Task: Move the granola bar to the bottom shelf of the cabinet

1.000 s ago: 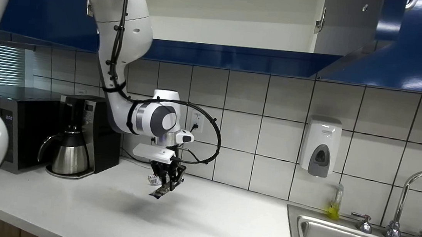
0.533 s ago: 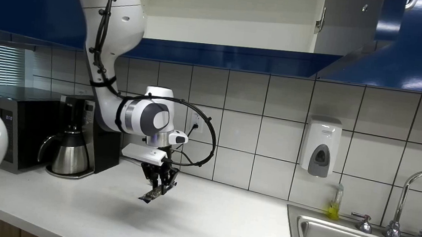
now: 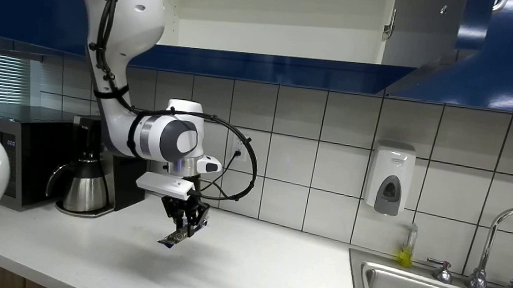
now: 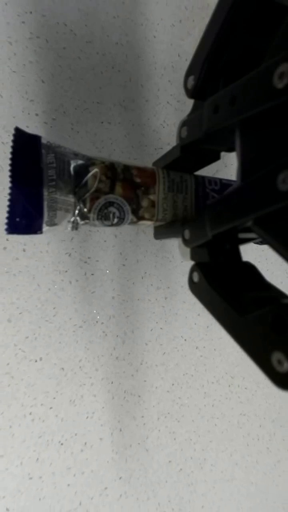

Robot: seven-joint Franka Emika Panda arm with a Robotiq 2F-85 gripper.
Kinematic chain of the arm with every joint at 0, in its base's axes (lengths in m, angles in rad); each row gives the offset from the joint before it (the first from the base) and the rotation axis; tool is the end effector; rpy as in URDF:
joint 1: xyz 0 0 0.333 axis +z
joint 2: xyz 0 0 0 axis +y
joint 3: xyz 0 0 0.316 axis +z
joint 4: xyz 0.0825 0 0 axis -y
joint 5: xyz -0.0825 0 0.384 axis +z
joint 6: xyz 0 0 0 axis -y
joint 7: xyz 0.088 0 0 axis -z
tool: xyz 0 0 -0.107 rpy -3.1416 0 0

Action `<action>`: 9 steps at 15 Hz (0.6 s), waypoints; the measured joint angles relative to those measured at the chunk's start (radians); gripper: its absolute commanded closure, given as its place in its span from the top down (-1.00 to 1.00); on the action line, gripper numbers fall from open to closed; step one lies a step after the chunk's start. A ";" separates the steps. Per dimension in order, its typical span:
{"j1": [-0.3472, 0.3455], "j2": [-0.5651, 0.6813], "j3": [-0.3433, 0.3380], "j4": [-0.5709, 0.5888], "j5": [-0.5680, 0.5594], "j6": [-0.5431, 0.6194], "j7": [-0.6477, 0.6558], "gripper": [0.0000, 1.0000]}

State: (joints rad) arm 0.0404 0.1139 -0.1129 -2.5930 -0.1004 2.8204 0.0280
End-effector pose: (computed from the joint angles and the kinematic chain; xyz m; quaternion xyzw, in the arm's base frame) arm 0.4529 -0.0289 0.2279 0.9981 -0.0028 0.0561 0.0262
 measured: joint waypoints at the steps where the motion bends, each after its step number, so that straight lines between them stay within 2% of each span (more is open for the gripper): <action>1: 0.000 -0.013 0.000 -0.008 -0.005 -0.001 0.000 -0.81; 9: 0.000 -0.129 0.001 -0.050 -0.013 -0.056 0.000 -0.81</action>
State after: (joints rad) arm 0.0404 -0.0155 -0.1116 -2.6428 -0.1134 2.7643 0.0280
